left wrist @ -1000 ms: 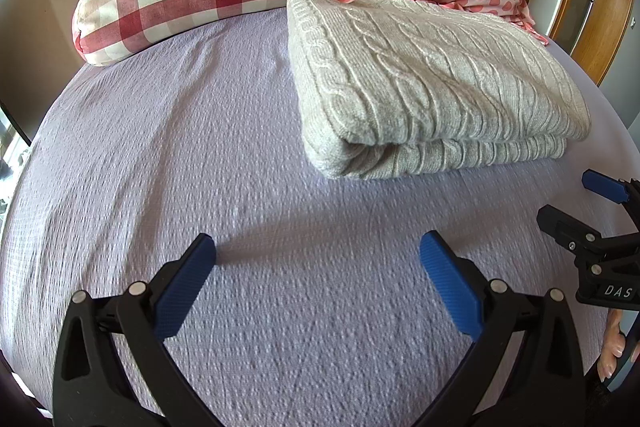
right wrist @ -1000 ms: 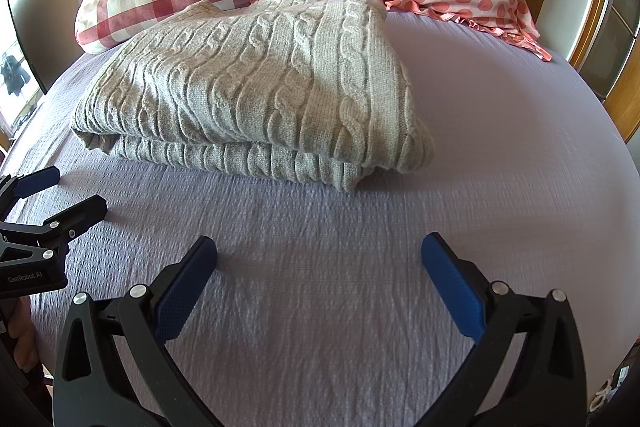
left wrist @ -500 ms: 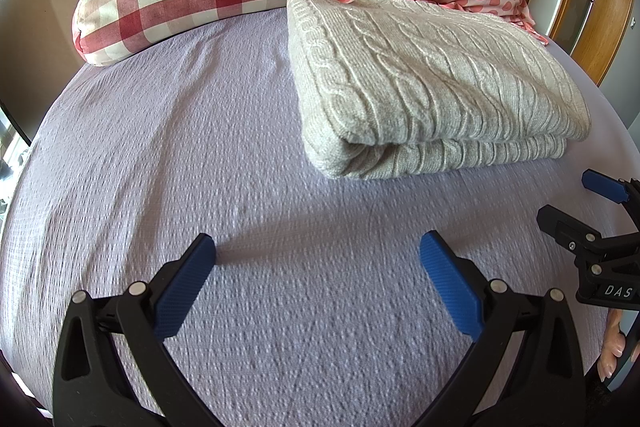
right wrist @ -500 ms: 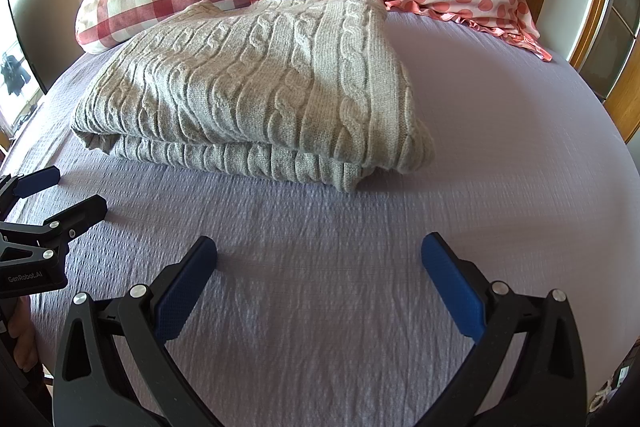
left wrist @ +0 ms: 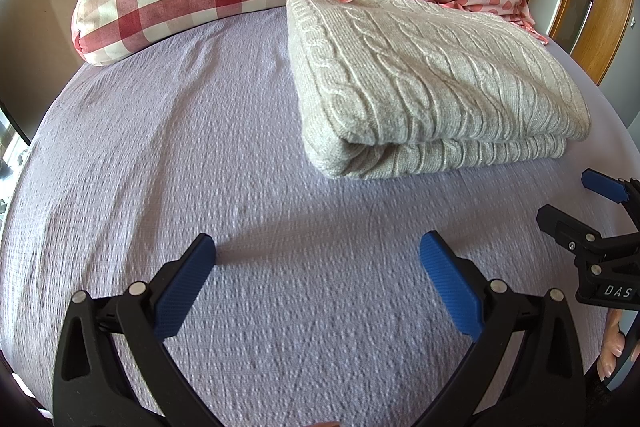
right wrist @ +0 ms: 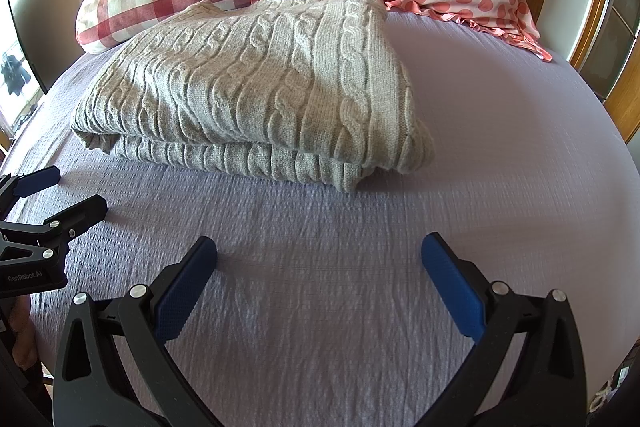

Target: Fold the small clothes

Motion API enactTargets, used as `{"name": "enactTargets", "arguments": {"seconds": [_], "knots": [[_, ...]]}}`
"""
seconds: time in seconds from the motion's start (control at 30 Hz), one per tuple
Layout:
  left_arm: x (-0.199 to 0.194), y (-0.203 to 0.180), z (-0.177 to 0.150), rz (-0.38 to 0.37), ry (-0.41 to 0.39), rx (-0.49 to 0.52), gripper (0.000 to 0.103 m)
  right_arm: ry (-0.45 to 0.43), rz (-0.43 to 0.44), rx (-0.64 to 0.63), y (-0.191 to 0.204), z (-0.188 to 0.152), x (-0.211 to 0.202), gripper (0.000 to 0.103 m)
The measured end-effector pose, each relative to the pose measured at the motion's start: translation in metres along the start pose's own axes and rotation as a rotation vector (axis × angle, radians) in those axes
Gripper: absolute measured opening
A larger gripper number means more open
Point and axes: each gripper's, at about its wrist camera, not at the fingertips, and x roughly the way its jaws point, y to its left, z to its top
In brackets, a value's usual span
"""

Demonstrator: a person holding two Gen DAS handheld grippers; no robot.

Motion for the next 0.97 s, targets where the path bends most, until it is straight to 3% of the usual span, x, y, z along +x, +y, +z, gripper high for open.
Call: {"name": "enactTargets", "arguments": {"seconds": [0.97], "knots": [[0.0013, 0.0003, 0.0019, -0.006, 0.018, 0.007, 0.101, -0.001, 0.0, 0.001, 0.0002, 0.0, 0.0, 0.102]]}}
